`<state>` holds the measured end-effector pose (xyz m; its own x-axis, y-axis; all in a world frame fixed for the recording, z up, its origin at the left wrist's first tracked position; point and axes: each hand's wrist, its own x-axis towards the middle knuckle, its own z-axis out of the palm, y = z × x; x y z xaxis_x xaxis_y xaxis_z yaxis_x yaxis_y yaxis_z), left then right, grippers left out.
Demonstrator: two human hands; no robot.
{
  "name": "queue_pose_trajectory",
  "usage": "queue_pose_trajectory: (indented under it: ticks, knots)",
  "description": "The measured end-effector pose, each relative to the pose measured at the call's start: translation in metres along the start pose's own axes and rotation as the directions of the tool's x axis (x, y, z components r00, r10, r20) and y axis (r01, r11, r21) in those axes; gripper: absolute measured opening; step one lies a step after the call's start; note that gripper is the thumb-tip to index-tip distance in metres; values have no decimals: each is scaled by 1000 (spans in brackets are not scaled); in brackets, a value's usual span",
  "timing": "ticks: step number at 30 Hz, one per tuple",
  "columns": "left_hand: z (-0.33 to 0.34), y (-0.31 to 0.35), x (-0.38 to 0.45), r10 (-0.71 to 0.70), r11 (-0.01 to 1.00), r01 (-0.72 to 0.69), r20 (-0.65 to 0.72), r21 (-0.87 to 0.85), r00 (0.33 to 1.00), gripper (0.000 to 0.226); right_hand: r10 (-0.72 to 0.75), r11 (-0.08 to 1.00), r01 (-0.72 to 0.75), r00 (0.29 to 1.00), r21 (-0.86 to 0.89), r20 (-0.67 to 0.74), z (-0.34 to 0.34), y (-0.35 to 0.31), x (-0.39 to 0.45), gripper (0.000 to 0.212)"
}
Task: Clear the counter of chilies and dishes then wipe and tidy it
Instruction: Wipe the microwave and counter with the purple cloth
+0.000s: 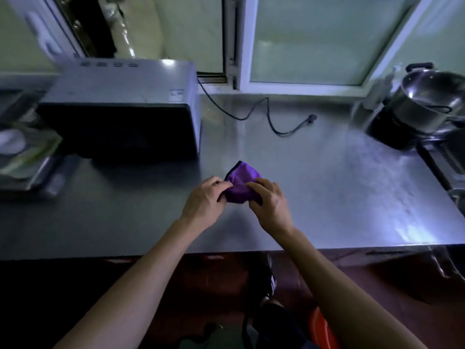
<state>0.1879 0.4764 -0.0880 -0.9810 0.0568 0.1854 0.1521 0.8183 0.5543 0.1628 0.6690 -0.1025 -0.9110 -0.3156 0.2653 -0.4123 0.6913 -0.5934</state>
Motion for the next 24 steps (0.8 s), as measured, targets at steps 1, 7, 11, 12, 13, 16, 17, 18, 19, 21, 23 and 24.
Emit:
queue_pose_trajectory:
  ticks: [1, 7, 11, 12, 13, 16, 17, 18, 19, 21, 23, 24]
  knots:
    - [-14, -7, -4, -5, 1000, 5, -31, 5, 1000, 35, -36, 999, 36, 999, 5, 1, 4, -13, 7, 45]
    - [-77, -44, -7, -19, 998, 29, -183, 49, 983, 33, -194, 981, 194, 981, 10, 27, 25, -70, 57, 43]
    - [-105, -69, 15, -10, 997, 28, -234, 74, 972, 34, -247, 969, 247, 968, -6, 54, 34, -89, 103, 42]
    - [-111, -76, 23, -11, 996, 31, -247, 78, 969, 34, -260, 965, 261, 964, -4, 53, 36, -92, 115, 41]
    - [-116, -81, 32, -8, 996, 30, -261, 81, 965, 34, -271, 962, 272, 961, 0, 50, 39, -95, 128, 40]
    - [-130, -96, 62, 15, 995, 12, -280, 94, 960, 33, -271, 963, 271, 961, 7, 45, 48, -98, 167, 41]
    - [-134, -102, 72, 29, 995, -1, -279, 103, 960, 33, -265, 964, 265, 963, 6, 42, 50, -99, 180, 41]
    - [-138, -107, 84, 42, 994, -11, -283, 112, 958, 32, -262, 965, 262, 964, 3, 38, 53, -99, 192, 41]
    - [-142, -112, 96, 50, 993, -16, -290, 119, 956, 32, -265, 964, 265, 964, 0, 30, 55, -99, 204, 41]
    - [-147, -122, 121, 62, 992, -24, -309, 126, 949, 31, -272, 962, 272, 962, 1, 3, 59, -99, 230, 40]
    - [-153, -130, 145, 70, 991, -30, -322, 127, 944, 31, -274, 962, 275, 961, 3, -28, 63, -98, 256, 40]
    - [-156, -134, 155, 73, 991, -34, -321, 127, 944, 30, -274, 962, 274, 961, 0, -34, 65, -98, 268, 40]
